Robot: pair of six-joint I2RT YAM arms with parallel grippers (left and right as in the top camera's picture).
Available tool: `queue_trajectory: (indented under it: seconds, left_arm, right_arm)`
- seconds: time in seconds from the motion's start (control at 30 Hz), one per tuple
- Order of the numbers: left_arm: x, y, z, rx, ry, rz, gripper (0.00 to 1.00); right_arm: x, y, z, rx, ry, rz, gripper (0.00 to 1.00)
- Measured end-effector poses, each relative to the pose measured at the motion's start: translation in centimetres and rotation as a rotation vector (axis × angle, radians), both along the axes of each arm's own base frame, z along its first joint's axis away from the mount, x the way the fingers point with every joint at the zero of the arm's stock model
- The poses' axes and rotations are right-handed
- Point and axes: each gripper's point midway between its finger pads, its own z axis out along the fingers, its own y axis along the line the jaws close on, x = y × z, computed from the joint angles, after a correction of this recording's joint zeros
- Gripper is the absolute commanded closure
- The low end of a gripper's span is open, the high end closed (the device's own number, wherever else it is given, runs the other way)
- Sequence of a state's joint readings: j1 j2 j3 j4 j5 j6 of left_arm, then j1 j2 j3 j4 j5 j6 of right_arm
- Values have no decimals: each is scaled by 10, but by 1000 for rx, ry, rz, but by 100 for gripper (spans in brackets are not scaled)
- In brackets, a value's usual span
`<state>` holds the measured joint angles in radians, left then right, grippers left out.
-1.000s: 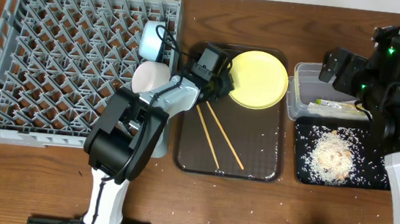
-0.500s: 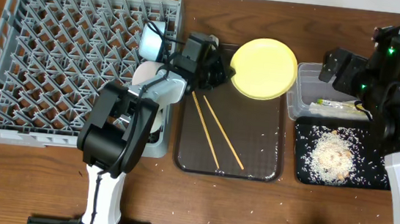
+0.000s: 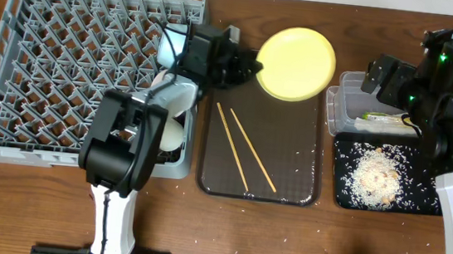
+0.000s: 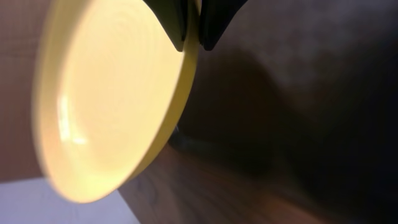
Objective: Sort waste into correct bins and load items into the dishwasher
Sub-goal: 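Lift yellow plate with left gripper and carry it into the rack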
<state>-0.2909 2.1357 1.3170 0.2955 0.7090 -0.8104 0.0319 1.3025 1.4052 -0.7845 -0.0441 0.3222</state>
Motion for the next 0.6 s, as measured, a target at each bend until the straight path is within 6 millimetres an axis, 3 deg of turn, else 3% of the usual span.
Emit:
queue_trajectory:
  seconds: [0.17, 0.3, 0.4, 0.6]
  left_arm:
    - [11, 26, 2, -12, 3, 39, 93]
    - [15, 39, 17, -35, -8, 50, 93]
    - [21, 60, 51, -45, -69, 87, 93]
    - [27, 132, 157, -66, -267, 218, 93]
  right_arm:
    - [0, 0, 0, 0, 0, 0, 1]
    - [0, 0, 0, 0, 0, 0, 1]
    - [0, 0, 0, 0, 0, 0, 1]
    - [0, 0, 0, 0, 0, 0, 1]
